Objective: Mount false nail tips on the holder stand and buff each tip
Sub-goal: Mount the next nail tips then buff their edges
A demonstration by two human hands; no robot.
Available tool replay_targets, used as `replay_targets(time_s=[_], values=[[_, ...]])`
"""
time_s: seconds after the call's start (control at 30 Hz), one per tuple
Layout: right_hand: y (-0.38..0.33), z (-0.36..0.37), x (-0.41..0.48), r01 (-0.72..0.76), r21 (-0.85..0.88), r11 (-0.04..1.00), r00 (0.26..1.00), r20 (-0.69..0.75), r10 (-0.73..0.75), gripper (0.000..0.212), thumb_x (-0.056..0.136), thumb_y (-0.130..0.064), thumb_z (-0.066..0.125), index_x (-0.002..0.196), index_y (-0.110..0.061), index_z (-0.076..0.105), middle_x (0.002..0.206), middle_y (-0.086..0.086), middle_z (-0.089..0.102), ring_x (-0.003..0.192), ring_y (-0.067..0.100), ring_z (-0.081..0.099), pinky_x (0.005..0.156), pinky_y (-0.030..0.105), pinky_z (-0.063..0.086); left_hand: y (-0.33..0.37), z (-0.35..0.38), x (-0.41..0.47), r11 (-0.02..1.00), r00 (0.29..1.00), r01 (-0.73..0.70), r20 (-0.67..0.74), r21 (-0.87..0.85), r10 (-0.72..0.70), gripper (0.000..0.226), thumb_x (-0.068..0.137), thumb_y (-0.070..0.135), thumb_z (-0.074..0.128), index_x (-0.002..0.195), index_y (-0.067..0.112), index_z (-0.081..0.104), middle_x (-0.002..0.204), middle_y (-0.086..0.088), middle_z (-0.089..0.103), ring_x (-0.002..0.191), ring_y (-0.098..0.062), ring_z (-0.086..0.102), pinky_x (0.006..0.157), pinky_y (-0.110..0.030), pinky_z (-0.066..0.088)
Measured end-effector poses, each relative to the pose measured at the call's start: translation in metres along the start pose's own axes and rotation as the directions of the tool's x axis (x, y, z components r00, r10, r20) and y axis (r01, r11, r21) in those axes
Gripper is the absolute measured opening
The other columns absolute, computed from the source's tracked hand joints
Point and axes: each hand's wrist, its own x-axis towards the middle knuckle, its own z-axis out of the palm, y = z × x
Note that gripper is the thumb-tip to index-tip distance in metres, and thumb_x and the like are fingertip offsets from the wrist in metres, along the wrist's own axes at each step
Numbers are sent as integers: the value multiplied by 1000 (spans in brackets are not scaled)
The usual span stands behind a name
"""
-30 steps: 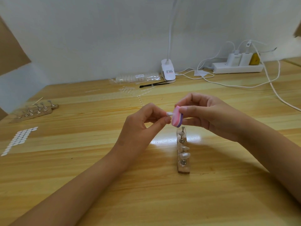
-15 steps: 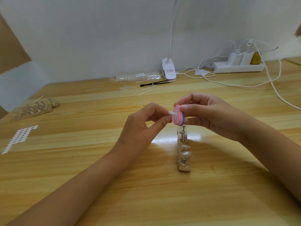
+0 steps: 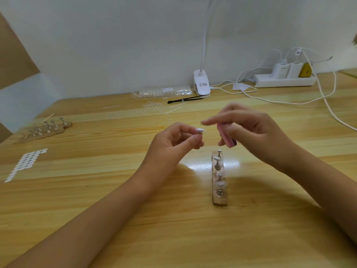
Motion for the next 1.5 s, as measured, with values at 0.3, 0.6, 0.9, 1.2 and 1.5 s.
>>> replay_targets(time_s=[0.3,0.6,0.9,1.2,1.5], values=[[1,0,0,-40,-62,997,997,70,44,30,95,-3,55,115,-18,72,94,3,54,68,4,57,73,26,56,-1,-2,0,997,997,75,-5,-34,-75,10,91,25,68,99,19,68,88,2,76,90,-11,72,83,-20,53],[4,4,2,-122,155,980,992,40,118,22,90,-12,65,111,-10,60,83,5,63,72,15,63,70,27,54,0,-5,3,990,993,110,-30,-90,-113,31,81,42,72,109,30,70,103,1,76,102,-12,70,90,-23,53],[0,0,4,-167,207,964,985,75,155,33,80,-30,69,107,-12,69,98,8,72,91,20,69,81,23,53,4,-3,1,992,995,99,28,-83,-97,36,81,29,72,115,18,72,111,2,75,108,-9,68,90,-15,49],[-1,-1,3,-191,253,949,980,96,172,27,81,-22,68,105,-9,67,96,6,73,89,17,72,75,23,56,7,-1,0,996,997,79,2,-30,-79,36,82,27,70,116,15,72,109,0,75,104,-10,69,88,-17,52],[2,0,4,-174,289,941,985,63,163,26,80,-21,69,104,-9,66,95,3,73,88,16,72,75,22,57,8,0,-2,996,996,83,19,-17,-82,35,83,26,70,117,15,71,109,-1,75,105,-10,69,89,-17,51]])
